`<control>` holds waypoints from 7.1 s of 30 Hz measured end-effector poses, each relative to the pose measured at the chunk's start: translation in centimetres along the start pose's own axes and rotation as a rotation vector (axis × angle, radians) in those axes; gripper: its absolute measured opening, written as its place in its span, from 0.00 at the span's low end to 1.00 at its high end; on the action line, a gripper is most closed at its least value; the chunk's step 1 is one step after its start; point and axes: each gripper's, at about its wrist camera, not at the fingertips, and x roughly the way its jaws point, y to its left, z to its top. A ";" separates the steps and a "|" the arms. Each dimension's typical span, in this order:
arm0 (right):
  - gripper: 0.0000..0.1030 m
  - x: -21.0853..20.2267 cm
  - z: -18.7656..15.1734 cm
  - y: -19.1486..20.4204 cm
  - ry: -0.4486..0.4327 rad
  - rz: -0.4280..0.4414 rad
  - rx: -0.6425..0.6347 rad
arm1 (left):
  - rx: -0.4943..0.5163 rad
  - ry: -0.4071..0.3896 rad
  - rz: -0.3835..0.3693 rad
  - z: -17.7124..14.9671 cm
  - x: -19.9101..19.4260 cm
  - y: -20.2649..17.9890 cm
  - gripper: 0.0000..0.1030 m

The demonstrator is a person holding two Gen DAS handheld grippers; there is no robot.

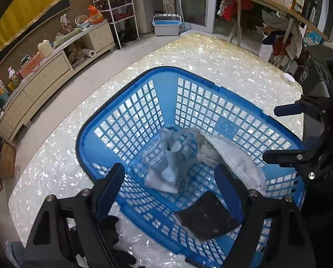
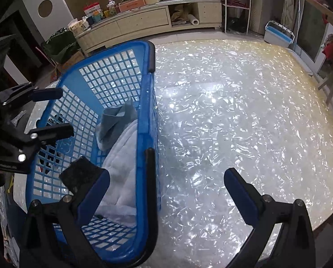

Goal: Organize soft objects
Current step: 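Move the right gripper from the basket to the black plush toy, then grasp the black plush toy with the right gripper and lift it, then carry the black plush toy into the blue basket and release it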

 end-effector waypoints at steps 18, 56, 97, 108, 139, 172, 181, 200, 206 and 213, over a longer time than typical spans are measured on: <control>0.99 -3.7 -1.2 4.4 -0.061 -0.007 -0.067 | -0.137 -0.111 0.055 -6.3 -8.5 -2.5 0.85; 0.99 3.0 -2.1 29.2 -0.022 0.121 -0.417 | -0.738 -0.092 0.395 -30.0 -18.6 10.6 1.00; 0.98 18.6 2.0 29.6 0.142 -0.064 -0.354 | -0.756 -0.001 0.237 -28.3 -6.4 19.2 1.00; 0.47 19.7 0.9 29.5 0.135 -0.073 -0.341 | -0.725 -0.019 0.238 -28.2 -6.6 18.9 1.00; 0.43 3.6 -0.9 26.1 -0.022 0.100 -0.359 | -0.600 -0.119 0.197 -24.5 -13.4 13.3 1.00; 0.44 3.5 -1.8 10.3 0.138 -0.036 -0.189 | -0.500 -0.051 0.215 -22.0 -10.5 10.6 1.00; 0.45 4.8 -1.7 10.3 0.192 -0.060 -0.193 | -0.508 -0.026 0.216 -22.6 -9.3 11.3 1.00; 0.96 -1.1 -1.1 14.0 -0.006 -0.149 -0.244 | -0.520 -0.029 0.221 -23.7 -9.7 12.2 1.00; 0.97 -0.8 -0.3 17.5 -0.053 -0.085 -0.301 | -0.512 -0.017 0.224 -23.9 -9.3 12.9 1.00; 0.97 0.8 -0.2 21.6 -0.049 0.004 -0.373 | -0.514 -0.034 0.216 -24.1 -10.0 13.5 1.00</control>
